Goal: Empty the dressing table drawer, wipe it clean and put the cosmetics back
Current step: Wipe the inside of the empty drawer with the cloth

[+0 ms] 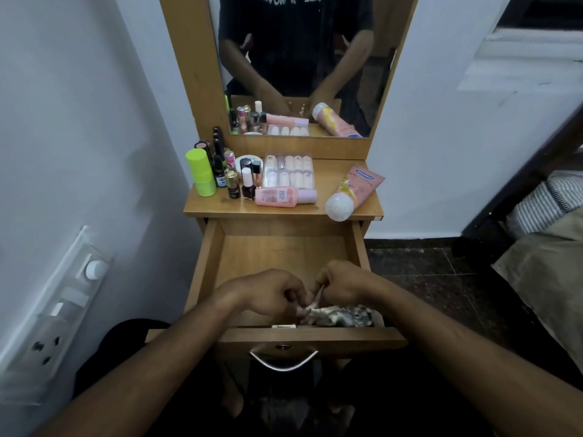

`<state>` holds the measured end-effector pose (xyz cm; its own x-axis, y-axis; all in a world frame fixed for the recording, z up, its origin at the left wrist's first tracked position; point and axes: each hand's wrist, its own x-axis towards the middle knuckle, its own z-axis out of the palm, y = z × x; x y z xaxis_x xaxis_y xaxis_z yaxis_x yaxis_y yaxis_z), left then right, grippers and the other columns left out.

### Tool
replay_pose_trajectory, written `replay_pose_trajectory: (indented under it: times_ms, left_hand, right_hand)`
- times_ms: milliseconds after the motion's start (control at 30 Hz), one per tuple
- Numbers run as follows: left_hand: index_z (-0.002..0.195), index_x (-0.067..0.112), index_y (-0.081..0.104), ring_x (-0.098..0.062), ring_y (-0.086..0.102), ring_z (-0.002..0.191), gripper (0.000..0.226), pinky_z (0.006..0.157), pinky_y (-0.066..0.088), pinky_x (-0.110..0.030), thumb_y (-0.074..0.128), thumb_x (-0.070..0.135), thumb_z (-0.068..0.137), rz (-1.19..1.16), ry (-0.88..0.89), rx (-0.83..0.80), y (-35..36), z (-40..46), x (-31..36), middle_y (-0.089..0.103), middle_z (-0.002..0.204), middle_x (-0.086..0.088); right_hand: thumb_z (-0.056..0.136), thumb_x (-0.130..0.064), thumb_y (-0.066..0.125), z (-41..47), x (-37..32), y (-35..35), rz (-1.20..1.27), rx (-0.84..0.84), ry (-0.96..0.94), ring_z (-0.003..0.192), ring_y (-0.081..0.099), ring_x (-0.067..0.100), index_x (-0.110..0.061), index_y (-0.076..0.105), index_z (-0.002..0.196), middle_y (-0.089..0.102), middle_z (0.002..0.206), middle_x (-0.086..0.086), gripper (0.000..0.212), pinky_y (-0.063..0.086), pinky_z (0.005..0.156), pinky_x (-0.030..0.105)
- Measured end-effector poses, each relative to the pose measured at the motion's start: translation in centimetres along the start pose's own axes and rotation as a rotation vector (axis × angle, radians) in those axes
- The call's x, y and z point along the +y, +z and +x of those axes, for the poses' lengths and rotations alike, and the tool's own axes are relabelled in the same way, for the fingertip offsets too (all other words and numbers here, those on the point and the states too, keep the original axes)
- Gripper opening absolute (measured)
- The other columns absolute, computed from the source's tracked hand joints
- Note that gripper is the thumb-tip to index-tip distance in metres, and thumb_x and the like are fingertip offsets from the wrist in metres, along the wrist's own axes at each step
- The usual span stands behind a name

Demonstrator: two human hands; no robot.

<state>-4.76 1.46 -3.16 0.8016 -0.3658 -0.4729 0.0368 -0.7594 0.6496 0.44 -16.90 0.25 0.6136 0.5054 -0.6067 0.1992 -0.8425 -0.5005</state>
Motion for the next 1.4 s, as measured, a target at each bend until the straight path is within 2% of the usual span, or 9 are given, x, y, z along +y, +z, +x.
replay_pose_trajectory:
  times_ms: [167,333,433,533,633,833,1033,1200,1400]
  left_hand:
    - [0.105,0.017,0.076,-0.014,0.066,0.098,0.021,0.085,0.054,-0.028,0.065,0.012,0.088,0.232,-0.139,0.137,-2.4,-2.9,-2.0,0.072,0.108,0.003]
    - [0.083,0.016,0.068,-0.017,0.060,0.076,0.009,0.065,0.046,-0.028,0.062,0.014,0.088,0.455,-0.312,0.140,-4.4,-6.9,-3.4,0.062,0.079,0.001]
    - [0.080,0.023,0.065,-0.015,0.059,0.075,0.021,0.064,0.044,-0.026,0.057,0.006,0.088,0.425,-0.325,0.146,-5.0,-9.1,-3.2,0.056,0.074,0.008]
    - [0.089,0.015,0.073,-0.011,0.057,0.070,0.021,0.063,0.043,-0.024,0.055,0.005,0.087,0.392,-0.305,0.106,-4.7,-10.1,-2.6,0.061,0.075,0.004]
    - [0.100,0.010,0.076,-0.007,0.054,0.065,0.023,0.065,0.041,-0.023,0.056,0.008,0.088,0.367,-0.263,0.061,-4.7,-10.9,-2.4,0.063,0.080,0.000]
    - [0.081,0.015,0.069,-0.005,0.058,0.070,0.024,0.065,0.044,-0.028,0.057,0.027,0.098,0.305,-0.254,0.180,-4.5,-11.5,-3.1,0.060,0.072,0.007]
    - [0.097,0.025,0.076,0.003,0.062,0.083,0.016,0.067,0.039,-0.006,0.063,0.016,0.094,0.095,-0.223,0.578,-3.5,-12.7,-3.2,0.069,0.088,0.017]
    - [0.104,0.025,0.075,-0.004,0.065,0.090,0.018,0.085,0.053,-0.030,0.068,0.016,0.091,0.074,-0.191,0.746,-1.8,-13.5,-4.1,0.071,0.099,0.010]
    - [0.090,0.025,0.073,-0.003,0.063,0.075,0.014,0.066,0.047,-0.020,0.068,0.012,0.091,0.091,-0.231,0.881,-0.9,-12.7,-4.1,0.070,0.082,0.012]
  right_hand:
    - [0.094,-0.015,0.066,2.7,-4.9,3.6,0.314,-0.053,0.108,0.081,0.066,0.019,-0.005,0.073,0.105,0.069,0.089,0.010,0.017,0.048,0.063,0.021]
    - [0.095,0.001,0.051,3.4,-10.7,6.2,0.797,-0.167,0.179,0.054,0.062,0.015,0.001,0.058,0.088,0.060,0.078,0.012,0.011,0.049,0.042,0.020]
    - [0.092,0.005,0.048,3.3,-11.9,6.8,0.904,-0.221,0.151,0.075,0.067,0.023,0.007,0.058,0.112,0.066,0.097,0.018,0.022,0.058,0.059,0.024]
    - [0.087,-0.009,0.064,3.3,-11.2,6.6,0.632,-0.194,0.109,0.106,0.069,0.033,0.003,0.065,0.118,0.070,0.117,0.018,0.033,0.055,0.087,0.036]
    - [0.090,-0.025,0.067,3.1,-10.6,6.0,0.310,-0.197,-0.048,0.111,0.061,0.026,-0.007,0.070,0.115,0.067,0.120,0.009,0.031,0.047,0.088,0.035]
    - [0.085,-0.018,0.071,3.0,-11.6,5.7,0.157,-0.192,-0.137,0.117,0.059,0.025,-0.015,0.065,0.119,0.063,0.126,0.007,0.035,0.049,0.104,0.044]
    - [0.072,0.008,0.072,4.5,-10.8,6.9,0.464,-0.100,-0.075,0.096,0.066,0.019,-0.013,0.077,0.095,0.072,0.099,0.006,0.032,0.054,0.085,0.032]
    - [0.085,0.012,0.064,4.7,-9.4,6.4,0.865,-0.116,0.056,0.081,0.066,0.019,-0.016,0.071,0.085,0.071,0.096,0.011,0.029,0.053,0.065,0.026]
    - [0.096,-0.005,0.059,3.3,-11.0,7.1,1.055,-0.294,0.070,0.088,0.068,0.015,-0.008,0.065,0.097,0.072,0.106,0.009,0.007,0.057,0.083,0.027]
